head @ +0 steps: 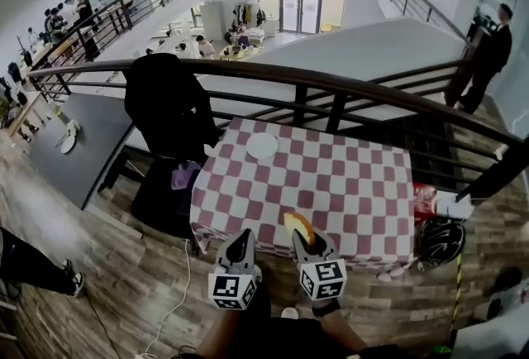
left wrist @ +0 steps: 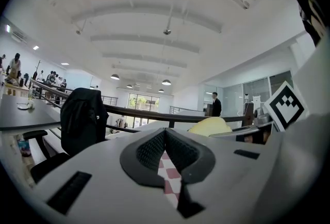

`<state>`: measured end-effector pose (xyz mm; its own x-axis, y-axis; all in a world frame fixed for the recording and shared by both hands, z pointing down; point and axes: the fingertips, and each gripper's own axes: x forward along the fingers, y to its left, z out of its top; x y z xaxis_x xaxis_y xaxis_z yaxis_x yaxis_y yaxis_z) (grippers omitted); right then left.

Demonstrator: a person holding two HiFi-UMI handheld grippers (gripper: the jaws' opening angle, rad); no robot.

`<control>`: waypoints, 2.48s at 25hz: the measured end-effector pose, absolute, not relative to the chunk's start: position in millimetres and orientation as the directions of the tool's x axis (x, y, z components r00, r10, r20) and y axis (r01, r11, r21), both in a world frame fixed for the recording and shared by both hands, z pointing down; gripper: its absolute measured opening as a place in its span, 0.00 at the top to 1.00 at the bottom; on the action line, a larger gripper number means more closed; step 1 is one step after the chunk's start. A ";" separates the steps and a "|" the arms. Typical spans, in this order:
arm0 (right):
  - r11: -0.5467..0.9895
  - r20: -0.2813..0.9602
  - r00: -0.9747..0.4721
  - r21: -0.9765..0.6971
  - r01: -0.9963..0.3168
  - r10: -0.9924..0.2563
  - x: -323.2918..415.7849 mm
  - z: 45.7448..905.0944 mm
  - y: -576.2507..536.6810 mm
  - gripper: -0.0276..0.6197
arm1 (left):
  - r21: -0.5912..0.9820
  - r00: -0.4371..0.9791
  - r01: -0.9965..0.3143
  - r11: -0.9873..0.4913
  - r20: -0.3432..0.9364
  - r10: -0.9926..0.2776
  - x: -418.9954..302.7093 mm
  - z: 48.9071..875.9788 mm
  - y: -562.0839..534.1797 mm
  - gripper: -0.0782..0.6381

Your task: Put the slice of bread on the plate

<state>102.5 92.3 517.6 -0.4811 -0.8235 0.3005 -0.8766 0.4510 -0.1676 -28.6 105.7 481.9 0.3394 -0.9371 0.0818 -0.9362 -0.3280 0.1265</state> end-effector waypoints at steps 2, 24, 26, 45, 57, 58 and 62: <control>0.444 0.333 -0.482 -0.187 -0.876 -0.810 90.6 525.8 66.1 0.78 | 0.129 0.347 -0.933 -0.337 0.070 -0.935 -41.8 482.9 75.0 0.86; 0.410 0.423 -0.466 -0.222 -0.885 -0.777 17.5 573.3 -105.2 0.78 | 0.232 0.386 -0.914 -0.333 0.239 -0.891 -117.8 567.1 -112.4 0.86; 0.404 0.445 -0.475 -0.250 -0.880 -0.759 16.2 587.2 -119.2 0.78 | 0.241 0.380 -0.917 -0.319 0.274 -0.883 -118.0 580.3 -125.7 0.86; 0.294 0.484 -0.635 -0.605 -0.740 -0.602 -26.5 722.9 -294.9 0.78 | 0.254 0.340 -0.937 -0.241 0.498 -0.798 -116.0 693.0 -219.8 0.86; 0.286 0.608 -0.566 -0.499 -0.818 -0.557 -52.5 774.1 -351.7 0.76 | 0.282 0.344 -0.934 -0.220 0.535 -0.772 -123.5 719.8 -222.3 0.86; 0.302 0.629 -0.542 -0.455 -0.838 -0.557 -54.8 775.7 -353.4 0.75 | 0.284 0.346 -0.933 -0.222 0.529 -0.775 -126.9 719.3 -222.2 0.86; 0.360 0.693 -0.468 -0.310 -0.880 -0.548 -61.1 781.2 -362.1 0.70 | 0.293 0.357 -0.928 -0.231 0.518 -0.777 -131.9 713.7 -221.9 0.86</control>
<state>-61.1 -362.1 781.2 -0.4685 -0.5483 0.6927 -0.8799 0.3604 -0.3097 -131.9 -221.9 713.7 0.3571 -0.7771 0.5182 -0.9278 -0.2313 0.2926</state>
